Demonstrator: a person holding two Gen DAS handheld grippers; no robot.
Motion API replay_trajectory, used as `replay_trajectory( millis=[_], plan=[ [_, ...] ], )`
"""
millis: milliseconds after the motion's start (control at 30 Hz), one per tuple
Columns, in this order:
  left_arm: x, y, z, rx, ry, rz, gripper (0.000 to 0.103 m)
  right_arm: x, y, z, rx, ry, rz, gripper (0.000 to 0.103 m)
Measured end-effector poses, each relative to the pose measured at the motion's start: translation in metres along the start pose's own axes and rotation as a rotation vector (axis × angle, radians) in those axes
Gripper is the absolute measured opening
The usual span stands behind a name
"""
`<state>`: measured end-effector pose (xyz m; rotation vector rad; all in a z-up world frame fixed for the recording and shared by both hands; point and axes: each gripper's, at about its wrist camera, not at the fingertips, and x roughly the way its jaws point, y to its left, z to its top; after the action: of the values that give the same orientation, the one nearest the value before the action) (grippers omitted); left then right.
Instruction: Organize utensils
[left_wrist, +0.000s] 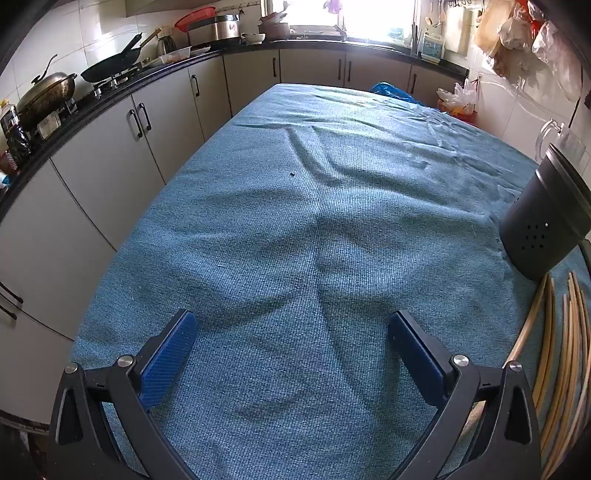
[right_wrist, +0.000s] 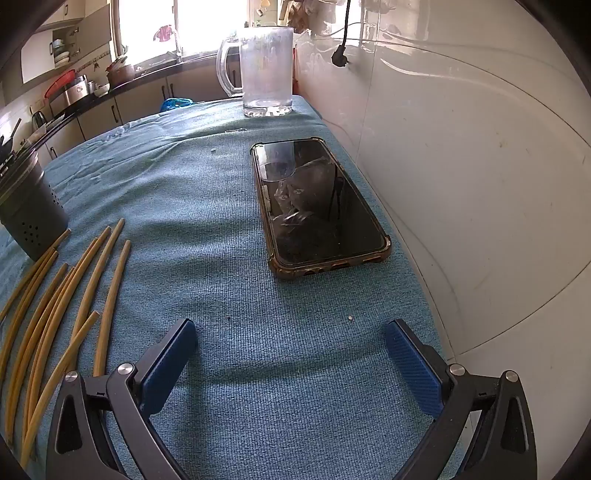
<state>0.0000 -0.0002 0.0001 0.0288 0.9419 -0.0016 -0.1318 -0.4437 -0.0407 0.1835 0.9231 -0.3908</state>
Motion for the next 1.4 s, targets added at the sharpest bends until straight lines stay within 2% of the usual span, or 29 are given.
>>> replay_trajectory(
  millis=[467,667,967,1033,1200,1400],
  plan=[
    [0.000,0.000,0.000,-0.001,-0.001,-0.001,0.103,0.000,-0.001,0.000,0.005,-0.006,0.003,0.103],
    [0.000,-0.001,0.000,-0.002,-0.001,-0.002,0.103,-0.001,0.001,0.000,0.049,0.029,-0.023,0.103],
    [0.001,-0.006,0.006,-0.023,0.031,0.026,0.102,-0.008,0.002,-0.007,0.049,0.056,-0.001,0.103],
    [-0.014,-0.007,0.003,-0.022,-0.006,0.021,0.102,-0.014,0.000,-0.009,0.061,0.051,-0.012,0.102],
    [-0.075,-0.024,-0.002,0.042,-0.137,0.038,0.102,-0.051,-0.010,-0.015,0.122,-0.033,-0.048,0.102],
    [-0.134,-0.043,-0.013,0.085,-0.230,0.032,0.102,-0.099,0.000,-0.020,0.141,-0.141,-0.060,0.103]
  ],
)
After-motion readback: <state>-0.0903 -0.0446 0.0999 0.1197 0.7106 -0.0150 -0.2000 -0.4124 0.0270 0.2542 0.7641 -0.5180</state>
